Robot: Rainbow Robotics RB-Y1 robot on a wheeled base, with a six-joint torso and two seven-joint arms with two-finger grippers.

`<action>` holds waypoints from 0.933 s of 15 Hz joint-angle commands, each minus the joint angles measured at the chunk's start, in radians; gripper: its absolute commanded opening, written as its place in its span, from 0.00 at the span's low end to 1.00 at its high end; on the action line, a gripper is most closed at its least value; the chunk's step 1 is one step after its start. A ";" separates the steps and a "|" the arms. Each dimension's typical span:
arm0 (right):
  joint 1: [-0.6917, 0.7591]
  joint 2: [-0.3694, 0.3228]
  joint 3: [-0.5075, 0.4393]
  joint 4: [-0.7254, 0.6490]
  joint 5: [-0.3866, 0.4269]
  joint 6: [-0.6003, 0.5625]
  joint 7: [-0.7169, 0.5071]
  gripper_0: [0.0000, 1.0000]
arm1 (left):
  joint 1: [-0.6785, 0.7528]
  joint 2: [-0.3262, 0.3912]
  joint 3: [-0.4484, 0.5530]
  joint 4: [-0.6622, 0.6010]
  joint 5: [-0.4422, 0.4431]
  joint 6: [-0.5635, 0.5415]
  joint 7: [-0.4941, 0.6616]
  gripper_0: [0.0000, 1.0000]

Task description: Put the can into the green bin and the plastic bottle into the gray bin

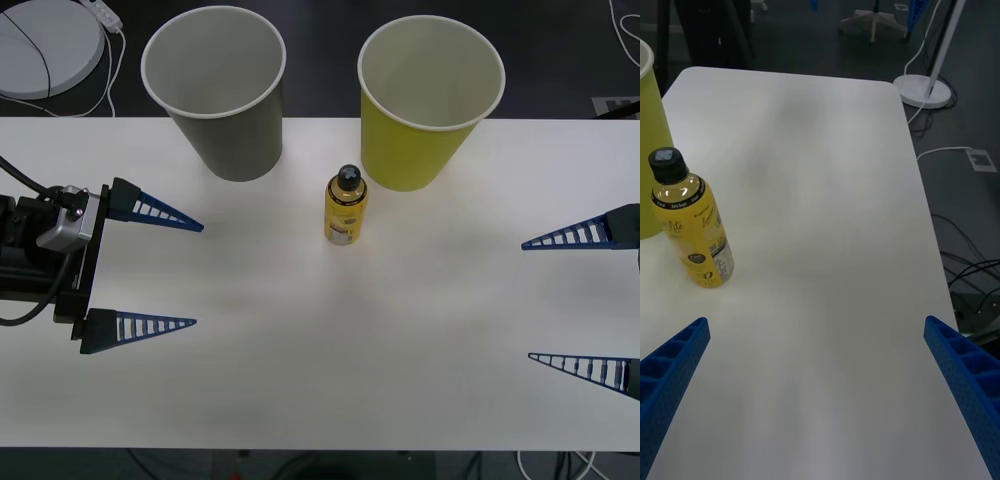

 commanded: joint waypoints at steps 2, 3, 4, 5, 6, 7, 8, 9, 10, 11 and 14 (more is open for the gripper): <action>0.000 0.000 0.000 0.000 0.000 0.000 0.000 1.00 | 0.000 0.000 0.000 0.000 0.000 0.000 0.000 1.00; 0.000 0.000 0.000 0.000 0.000 0.000 0.000 1.00 | 0.000 0.000 0.000 0.000 0.000 0.000 0.000 1.00; 0.017 0.017 0.011 0.012 0.002 0.002 0.000 1.00 | 0.000 0.000 0.000 0.000 0.000 0.000 0.000 1.00; 0.018 0.025 0.005 0.014 -0.003 0.003 0.000 1.00 | 0.000 0.000 0.000 0.000 0.000 0.000 0.000 1.00; 0.020 0.023 0.005 0.014 -0.003 0.005 -0.002 1.00 | 0.000 0.000 0.000 0.000 0.000 0.000 0.000 1.00; 0.020 0.023 0.005 0.014 -0.003 0.009 -0.002 1.00 | 0.000 0.000 0.000 0.000 0.000 0.000 0.000 1.00; 0.020 0.025 0.005 0.014 -0.003 0.020 0.002 1.00 | 0.000 0.000 0.000 0.000 0.000 0.000 0.000 1.00; 0.023 0.025 0.005 0.014 -0.003 0.034 0.005 1.00 | 0.000 0.000 0.000 0.000 0.000 0.000 0.000 1.00; 0.032 0.025 0.006 0.011 -0.002 0.058 0.009 1.00 | 0.000 0.000 0.000 0.000 0.000 0.000 0.000 1.00; 0.034 0.028 0.009 0.009 0.005 0.080 0.011 1.00 | 0.000 0.000 0.000 0.000 0.000 0.000 0.000 1.00; 0.034 0.071 0.012 0.009 0.055 0.126 0.009 1.00 | 0.000 0.000 0.000 0.000 0.000 0.000 0.000 1.00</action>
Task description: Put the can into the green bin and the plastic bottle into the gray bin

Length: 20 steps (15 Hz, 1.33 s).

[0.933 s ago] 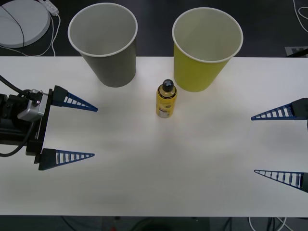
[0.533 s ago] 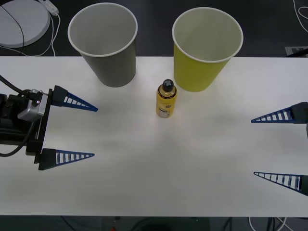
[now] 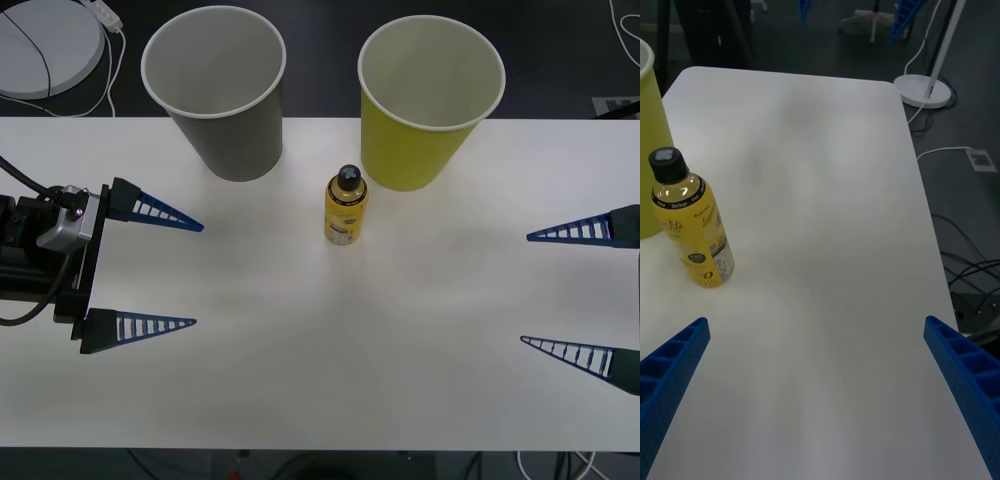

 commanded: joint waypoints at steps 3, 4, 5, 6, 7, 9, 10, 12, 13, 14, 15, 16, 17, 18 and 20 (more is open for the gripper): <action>-0.001 0.045 0.037 0.004 0.043 0.094 -0.007 1.00 | 0.000 0.000 0.000 0.000 0.000 0.000 0.000 1.00; 0.000 0.045 0.056 0.004 0.043 0.124 -0.007 1.00 | 0.000 0.000 0.000 0.000 0.000 0.000 0.000 1.00; -0.006 0.044 0.086 0.004 0.043 0.164 -0.007 1.00 | 0.000 0.000 0.000 0.000 0.000 0.000 0.000 1.00; -0.012 0.045 0.109 0.004 0.043 0.193 -0.007 1.00 | 0.000 0.000 0.000 0.000 0.000 0.000 0.000 1.00; -0.020 0.045 0.136 0.004 0.043 0.221 -0.007 1.00 | 0.000 0.000 0.000 0.000 0.000 0.000 0.000 1.00; -0.043 0.045 0.195 0.004 0.043 0.289 -0.008 1.00 | 0.000 0.000 0.000 0.000 0.000 0.000 0.000 1.00; -0.052 0.045 0.214 0.004 0.043 0.315 -0.008 1.00 | 0.000 0.000 0.000 0.000 0.000 0.000 0.000 1.00; -0.081 0.045 0.273 0.004 0.043 0.376 -0.008 1.00 | 0.000 0.000 0.000 0.000 0.000 0.000 0.000 1.00; -0.095 0.045 0.299 0.004 0.043 0.402 -0.008 1.00 | 0.000 0.000 0.000 0.000 0.000 0.000 0.000 1.00; -0.115 0.045 0.330 0.004 0.043 0.437 -0.010 1.00 | 0.000 0.000 0.000 0.000 0.000 0.000 0.000 1.00; -0.127 0.045 0.354 0.004 0.038 0.465 -0.011 1.00 | 0.000 0.000 0.000 0.000 0.000 0.000 0.000 1.00; -0.143 0.045 0.379 0.004 0.033 0.493 -0.013 1.00 | 0.000 0.000 0.000 0.000 0.000 0.000 0.000 1.00; -0.161 0.045 0.415 0.004 0.026 0.532 -0.013 1.00 | 0.000 0.000 0.000 0.000 0.000 0.000 0.000 1.00; -0.173 0.045 0.440 0.004 0.020 0.562 -0.014 1.00 | 0.000 0.000 0.000 0.000 0.000 0.000 0.000 1.00; -0.207 0.047 0.498 0.004 0.006 0.629 -0.016 1.00 | 0.000 0.000 0.000 0.000 0.000 0.000 0.000 1.00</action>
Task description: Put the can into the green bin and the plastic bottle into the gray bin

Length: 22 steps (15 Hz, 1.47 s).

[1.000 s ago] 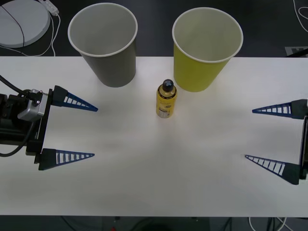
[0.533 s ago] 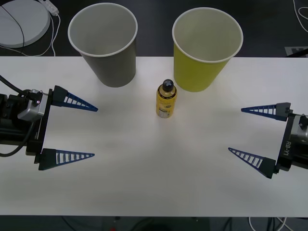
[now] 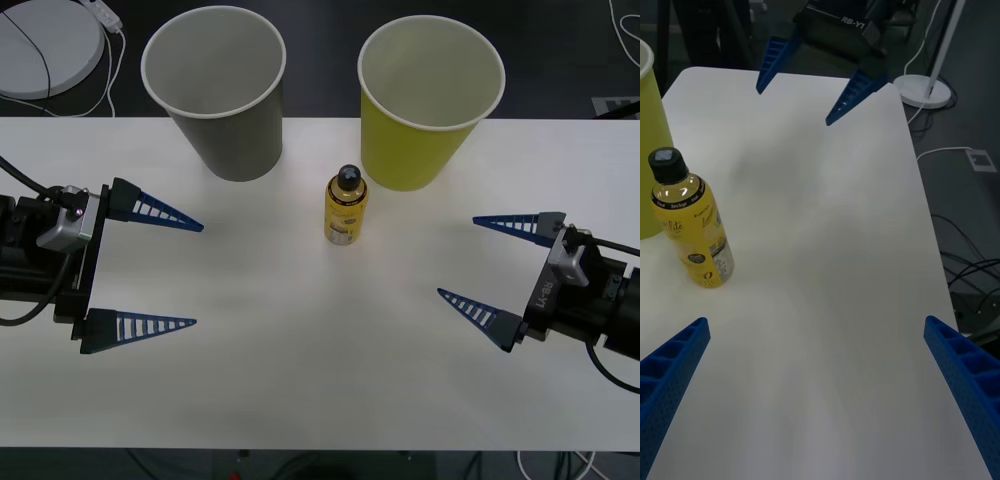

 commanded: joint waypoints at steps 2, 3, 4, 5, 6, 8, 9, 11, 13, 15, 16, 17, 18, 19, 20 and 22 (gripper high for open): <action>-0.059 0.006 0.099 0.002 -0.020 0.119 -0.006 1.00 | 0.000 0.000 0.000 0.000 0.000 0.000 0.000 1.00; -0.074 0.012 0.128 0.003 -0.028 0.151 -0.009 1.00 | 0.000 0.000 0.000 0.000 0.000 0.000 0.000 1.00; -0.092 0.018 0.152 0.015 -0.032 0.163 -0.012 1.00 | 0.000 0.000 0.000 0.000 0.000 0.000 0.000 1.00; -0.115 0.032 0.175 0.038 -0.046 0.163 -0.012 1.00 | 0.000 0.000 0.000 0.000 0.000 0.000 0.000 1.00; -0.145 0.048 0.195 0.067 -0.051 0.162 -0.012 1.00 | 0.000 0.000 0.000 0.000 0.000 0.000 0.000 1.00; -0.177 0.077 0.206 0.098 -0.051 0.160 -0.012 1.00 | 0.000 0.000 0.000 0.000 0.000 0.000 0.000 1.00; -0.186 0.100 0.208 0.112 -0.052 0.159 -0.009 1.00 | 0.000 0.000 0.000 0.000 0.000 0.000 0.000 1.00; -0.200 0.132 0.215 0.127 -0.051 0.156 -0.012 1.00 | 0.000 0.000 0.000 0.000 0.000 0.000 0.000 1.00; -0.217 0.175 0.217 0.153 -0.051 0.153 -0.009 1.00 | 0.000 0.000 0.000 0.000 0.000 0.000 0.000 1.00; -0.237 0.210 0.226 0.181 -0.045 0.147 -0.006 1.00 | 0.000 0.000 0.000 0.000 0.000 0.000 0.000 1.00; -0.250 0.233 0.232 0.198 -0.037 0.147 -0.003 1.00 | 0.000 0.000 0.000 0.000 0.000 0.000 0.000 1.00; -0.258 0.250 0.232 0.209 -0.031 0.145 0.000 1.00 | 0.000 0.000 0.000 0.000 0.000 0.000 0.000 1.00; -0.263 0.264 0.234 0.216 -0.023 0.145 0.001 1.00 | 0.000 0.000 0.000 0.000 0.000 0.000 0.000 1.00; -0.275 0.284 0.240 0.229 -0.012 0.145 0.001 1.00 | 0.000 0.000 0.000 0.000 0.000 0.000 0.000 1.00; -0.284 0.296 0.244 0.241 -0.006 0.145 0.001 1.00 | 0.000 0.000 0.000 0.000 0.000 0.000 0.000 1.00; -0.307 0.321 0.251 0.270 0.008 0.145 0.001 1.00 | 0.000 0.000 0.000 0.000 0.000 0.000 0.000 1.00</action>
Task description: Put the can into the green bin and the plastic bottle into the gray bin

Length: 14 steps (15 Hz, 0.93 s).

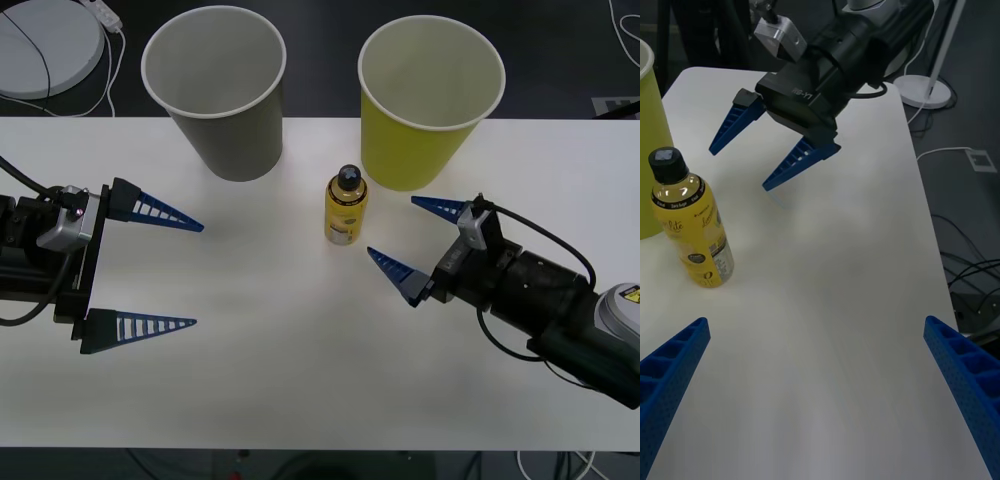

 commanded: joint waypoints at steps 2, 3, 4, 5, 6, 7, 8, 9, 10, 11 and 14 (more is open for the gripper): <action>-0.040 0.035 0.019 0.045 0.019 0.000 0.001 1.00 | 0.000 0.000 0.000 0.000 0.000 0.000 0.000 1.00; -0.053 0.046 0.027 0.056 0.019 0.000 0.001 1.00 | 0.000 0.000 0.000 0.000 0.000 0.000 0.000 1.00; -0.060 0.054 0.033 0.065 0.022 0.000 0.001 1.00 | 0.000 0.000 0.000 0.000 0.000 0.000 0.000 1.00; -0.069 0.063 0.038 0.075 0.024 0.000 0.001 1.00 | 0.000 0.000 0.000 0.000 0.000 0.000 0.000 1.00; -0.082 0.074 0.047 0.085 0.025 0.000 -0.001 1.00 | 0.000 0.000 0.000 0.000 0.000 0.000 0.000 1.00; -0.091 0.083 0.054 0.095 0.024 0.001 -0.001 1.00 | 0.000 0.000 0.000 0.000 0.000 0.000 0.000 1.00; -0.102 0.092 0.059 0.105 0.025 0.000 -0.001 1.00 | 0.000 0.000 0.000 0.000 0.000 0.000 0.000 1.00; -0.116 0.103 0.065 0.118 0.025 0.001 0.001 1.00 | 0.000 0.000 0.000 0.000 0.000 0.000 0.000 1.00; -0.125 0.111 0.070 0.128 0.025 0.001 0.001 1.00 | 0.000 0.000 0.000 0.000 0.000 0.000 0.000 1.00; -0.134 0.118 0.074 0.136 0.025 0.001 0.001 1.00 | 0.000 0.000 0.000 0.000 0.000 0.000 0.000 1.00; -0.152 0.137 0.074 0.147 0.045 0.004 0.004 1.00 | 0.000 0.000 0.000 0.000 0.000 0.000 0.000 1.00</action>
